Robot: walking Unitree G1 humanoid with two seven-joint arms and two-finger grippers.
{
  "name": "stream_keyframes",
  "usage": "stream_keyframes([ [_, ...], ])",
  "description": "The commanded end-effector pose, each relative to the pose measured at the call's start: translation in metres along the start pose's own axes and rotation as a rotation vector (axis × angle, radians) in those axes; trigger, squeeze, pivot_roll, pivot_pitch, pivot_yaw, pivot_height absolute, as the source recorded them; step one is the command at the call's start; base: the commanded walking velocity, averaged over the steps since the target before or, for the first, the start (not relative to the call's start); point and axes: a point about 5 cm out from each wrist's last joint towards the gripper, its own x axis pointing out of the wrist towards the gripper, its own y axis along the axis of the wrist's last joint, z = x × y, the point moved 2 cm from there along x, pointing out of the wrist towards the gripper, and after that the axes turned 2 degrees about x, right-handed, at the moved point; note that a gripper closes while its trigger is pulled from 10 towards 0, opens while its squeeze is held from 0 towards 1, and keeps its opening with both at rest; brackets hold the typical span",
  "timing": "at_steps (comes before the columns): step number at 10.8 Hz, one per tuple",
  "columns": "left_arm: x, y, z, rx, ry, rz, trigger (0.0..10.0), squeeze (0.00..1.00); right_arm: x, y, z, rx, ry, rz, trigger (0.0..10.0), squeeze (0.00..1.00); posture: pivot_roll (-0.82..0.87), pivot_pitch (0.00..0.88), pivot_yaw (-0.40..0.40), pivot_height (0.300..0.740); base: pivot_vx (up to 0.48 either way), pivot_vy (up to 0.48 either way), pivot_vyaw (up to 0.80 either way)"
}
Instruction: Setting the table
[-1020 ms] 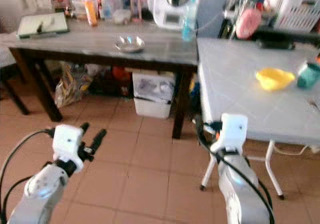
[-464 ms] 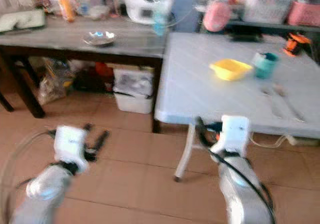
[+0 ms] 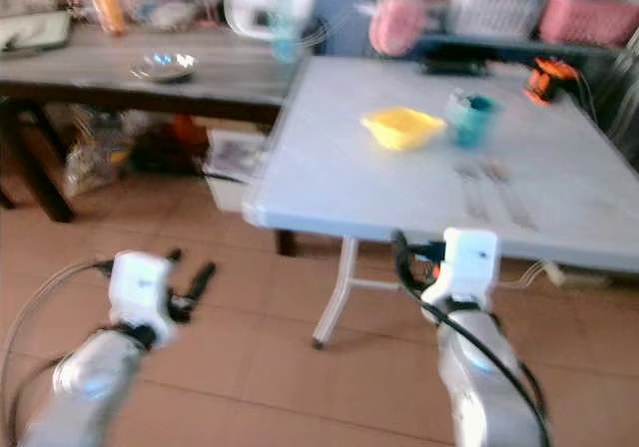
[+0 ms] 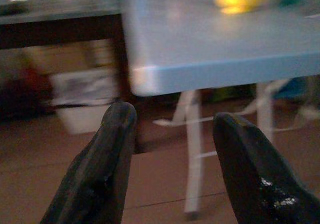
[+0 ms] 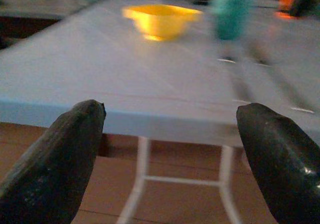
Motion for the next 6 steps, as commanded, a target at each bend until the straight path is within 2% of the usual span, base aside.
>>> stream_keyframes([
  [1, -0.0004, 0.0045, -0.0068, 0.028, 0.009, 0.013, 10.0, 0.0, 0.0013, 0.0059, -0.0044, 0.005, 0.01, 0.023, 10.0, 0.0, 0.03, 0.022, 0.001, 0.74, 0.0, -0.398, 0.0],
  [3, 0.0006, 0.0067, -0.0064, 0.002, 0.008, 0.031, 10.0, 0.0, 0.0025, 0.0068, -0.0065, -0.001, 0.018, 0.028, 10.0, 0.0, 0.03, 0.021, 0.0, 0.74, 0.0, 0.0, 0.0],
  [6, -0.0001, 0.0094, -0.0018, -0.028, -0.052, 0.048, 10.0, 0.0, 0.0024, 0.0068, -0.0074, -0.004, 0.025, 0.029, 10.0, 0.0, 0.03, 0.021, 0.0, 0.74, 0.0, 0.0, 0.0],
])
